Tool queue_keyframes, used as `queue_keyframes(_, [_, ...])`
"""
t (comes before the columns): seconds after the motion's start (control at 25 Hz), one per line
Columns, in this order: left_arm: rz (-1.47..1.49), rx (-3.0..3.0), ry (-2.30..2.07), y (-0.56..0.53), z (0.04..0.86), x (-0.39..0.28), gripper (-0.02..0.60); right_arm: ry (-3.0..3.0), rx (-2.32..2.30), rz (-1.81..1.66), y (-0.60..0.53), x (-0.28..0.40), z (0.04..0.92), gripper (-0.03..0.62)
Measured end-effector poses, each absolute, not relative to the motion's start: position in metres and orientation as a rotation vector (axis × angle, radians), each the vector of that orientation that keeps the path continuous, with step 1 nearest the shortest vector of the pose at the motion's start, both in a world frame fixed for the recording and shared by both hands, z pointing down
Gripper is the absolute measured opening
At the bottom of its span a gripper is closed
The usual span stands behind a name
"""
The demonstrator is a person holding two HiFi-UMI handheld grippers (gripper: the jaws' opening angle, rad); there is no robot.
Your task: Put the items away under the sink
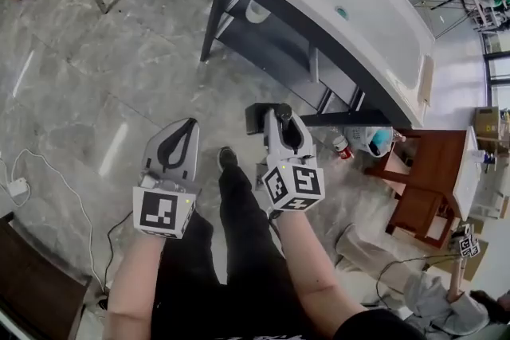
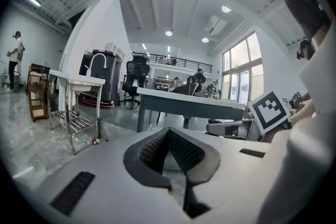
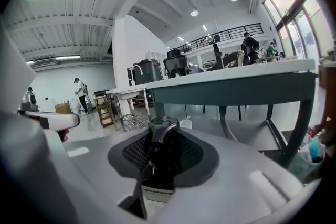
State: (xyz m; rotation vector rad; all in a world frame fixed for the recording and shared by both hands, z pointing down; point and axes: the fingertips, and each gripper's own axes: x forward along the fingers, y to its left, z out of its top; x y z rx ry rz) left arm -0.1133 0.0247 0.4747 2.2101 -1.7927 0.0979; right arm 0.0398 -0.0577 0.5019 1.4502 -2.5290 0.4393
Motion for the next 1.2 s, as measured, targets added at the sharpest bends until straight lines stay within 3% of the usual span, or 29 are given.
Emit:
queue_keyframes(0.48, [0.124,2.160,-1.761,-0.068,0.573,-0.078,0.009,-2.531,1.409,0.440,-0.147,0.043,0.597,0.097])
queue_keyframes(1.2, [0.179,2.177,-1.778,-0.187,0.625,-0.076,0.009,-2.517,1.560,0.346,-0.295,0.060,0.648,0.097])
